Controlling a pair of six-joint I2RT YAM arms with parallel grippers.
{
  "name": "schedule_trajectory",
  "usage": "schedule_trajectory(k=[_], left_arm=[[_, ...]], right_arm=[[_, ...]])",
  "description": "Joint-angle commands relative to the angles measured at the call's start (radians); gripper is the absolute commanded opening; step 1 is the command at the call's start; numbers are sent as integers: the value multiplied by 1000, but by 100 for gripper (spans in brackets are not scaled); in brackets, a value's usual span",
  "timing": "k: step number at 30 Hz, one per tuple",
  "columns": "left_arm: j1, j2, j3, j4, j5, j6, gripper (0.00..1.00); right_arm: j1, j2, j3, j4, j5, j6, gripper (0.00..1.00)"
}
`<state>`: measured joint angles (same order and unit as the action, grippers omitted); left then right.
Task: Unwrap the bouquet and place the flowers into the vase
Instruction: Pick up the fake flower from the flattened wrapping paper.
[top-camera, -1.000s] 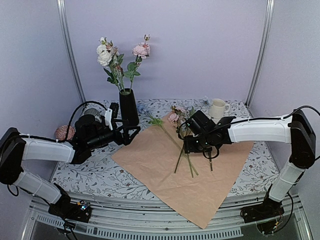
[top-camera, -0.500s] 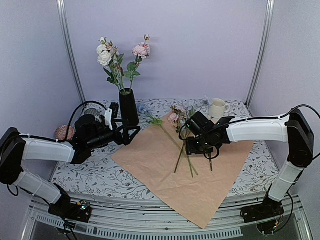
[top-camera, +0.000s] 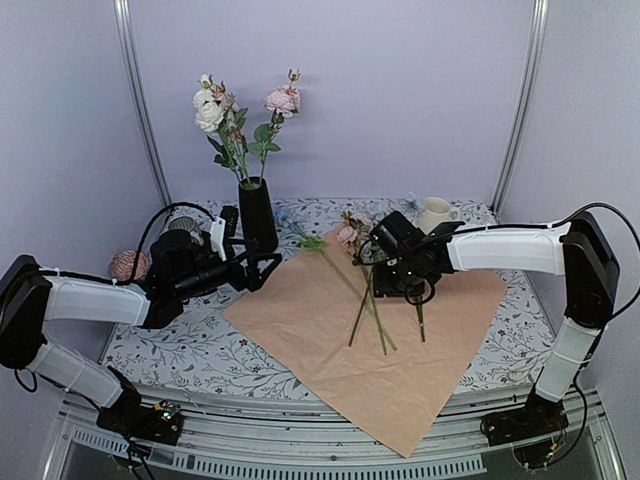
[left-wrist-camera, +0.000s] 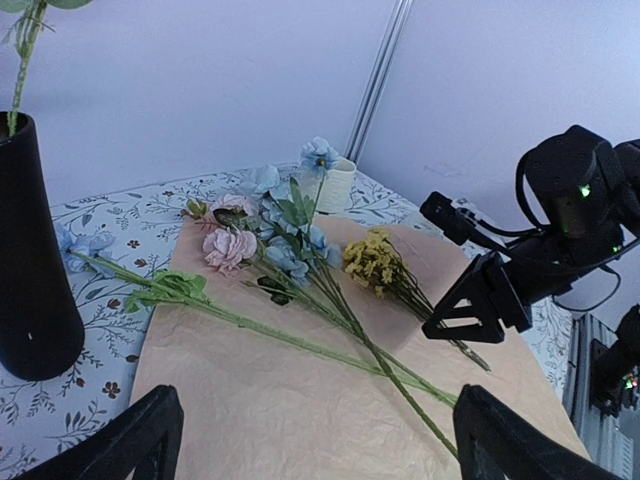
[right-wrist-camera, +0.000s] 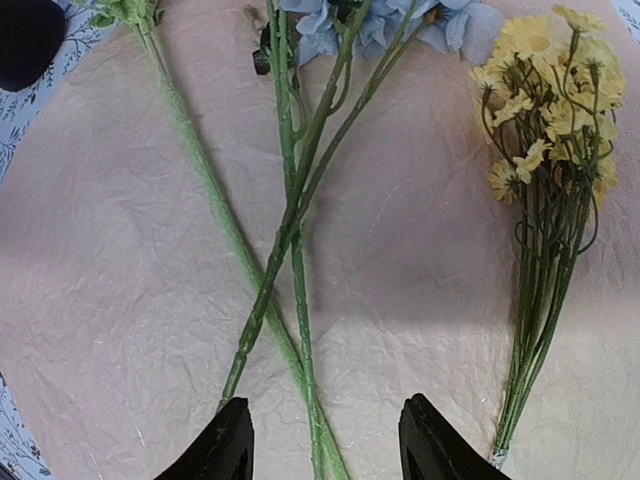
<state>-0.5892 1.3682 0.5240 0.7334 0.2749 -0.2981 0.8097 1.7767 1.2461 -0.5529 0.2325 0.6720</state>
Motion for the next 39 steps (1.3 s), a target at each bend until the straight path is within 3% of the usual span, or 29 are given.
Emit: schedule_trajectory(k=[1, 17, 39], left_arm=[[-15, 4, 10, -9, -8, 18, 96], [-18, 5, 13, -17, -19, 22, 96], [-21, -3, 13, -24, -22, 25, 96]], right_arm=[[-4, 54, 52, -16, -37, -23, 51], [-6, 183, 145, 11, -78, 115, 49], [-5, 289, 236, -28, -57, 143, 40]])
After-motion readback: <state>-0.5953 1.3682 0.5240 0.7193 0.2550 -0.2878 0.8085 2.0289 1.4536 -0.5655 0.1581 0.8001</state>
